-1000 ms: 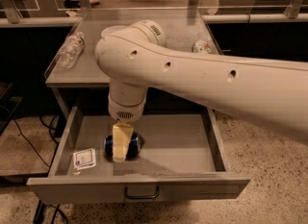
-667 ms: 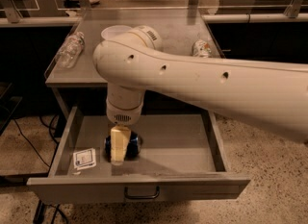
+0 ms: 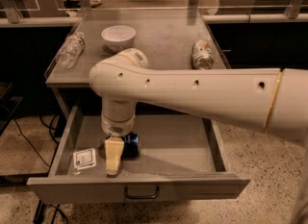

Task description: Pick pepsi can from top drawer and place on counter

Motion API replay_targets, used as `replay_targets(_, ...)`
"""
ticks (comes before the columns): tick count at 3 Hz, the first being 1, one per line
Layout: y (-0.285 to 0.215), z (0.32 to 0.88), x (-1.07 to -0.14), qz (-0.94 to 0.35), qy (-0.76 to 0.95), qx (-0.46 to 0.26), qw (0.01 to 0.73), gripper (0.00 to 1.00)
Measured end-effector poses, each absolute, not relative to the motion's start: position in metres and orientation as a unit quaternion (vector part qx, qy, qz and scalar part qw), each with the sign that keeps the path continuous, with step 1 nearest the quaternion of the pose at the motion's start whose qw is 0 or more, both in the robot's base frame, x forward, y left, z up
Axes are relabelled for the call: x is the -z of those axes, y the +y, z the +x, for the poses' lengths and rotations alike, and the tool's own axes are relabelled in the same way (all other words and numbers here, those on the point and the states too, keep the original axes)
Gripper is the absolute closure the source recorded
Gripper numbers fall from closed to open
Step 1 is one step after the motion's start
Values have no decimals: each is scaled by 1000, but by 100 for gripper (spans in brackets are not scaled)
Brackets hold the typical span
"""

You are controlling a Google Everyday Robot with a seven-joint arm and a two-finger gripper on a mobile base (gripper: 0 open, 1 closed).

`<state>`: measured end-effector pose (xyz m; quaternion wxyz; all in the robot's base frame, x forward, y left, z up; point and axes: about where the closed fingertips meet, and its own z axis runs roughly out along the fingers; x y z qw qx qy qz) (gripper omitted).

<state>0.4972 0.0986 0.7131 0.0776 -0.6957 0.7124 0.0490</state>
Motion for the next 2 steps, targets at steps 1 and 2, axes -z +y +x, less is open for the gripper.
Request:
replay_targets(1, 101, 501, -692, -696, 714, -52, 62, 0)
replay_targets(2, 97, 509, -674, -693, 717, -54, 49, 0)
